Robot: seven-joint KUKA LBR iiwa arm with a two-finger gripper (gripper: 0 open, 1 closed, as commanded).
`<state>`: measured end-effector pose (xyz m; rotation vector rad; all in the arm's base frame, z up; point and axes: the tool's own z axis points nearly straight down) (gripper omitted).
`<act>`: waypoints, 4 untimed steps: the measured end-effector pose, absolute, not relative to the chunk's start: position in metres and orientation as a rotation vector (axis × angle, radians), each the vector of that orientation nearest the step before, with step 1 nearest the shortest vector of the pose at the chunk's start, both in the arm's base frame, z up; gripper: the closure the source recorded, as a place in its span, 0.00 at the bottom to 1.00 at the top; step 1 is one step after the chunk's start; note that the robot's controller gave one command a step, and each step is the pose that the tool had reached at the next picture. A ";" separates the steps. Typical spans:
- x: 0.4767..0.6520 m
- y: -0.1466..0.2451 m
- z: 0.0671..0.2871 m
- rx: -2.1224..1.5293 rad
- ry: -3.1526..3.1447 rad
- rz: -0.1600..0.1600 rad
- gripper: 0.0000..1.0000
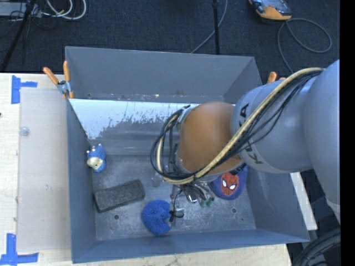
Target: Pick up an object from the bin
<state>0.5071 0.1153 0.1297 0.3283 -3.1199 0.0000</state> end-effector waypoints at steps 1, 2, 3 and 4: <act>0.503 0.126 0.072 0.566 -3.079 -0.005 0.00; 0.501 0.133 0.071 0.632 -3.069 0.002 1.00; 0.501 0.133 0.071 0.630 -3.070 0.001 1.00; 0.500 0.138 0.193 0.613 -3.073 0.001 1.00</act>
Offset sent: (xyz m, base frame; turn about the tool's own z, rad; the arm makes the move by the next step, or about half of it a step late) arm -0.0067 0.0195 -0.0597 -0.2017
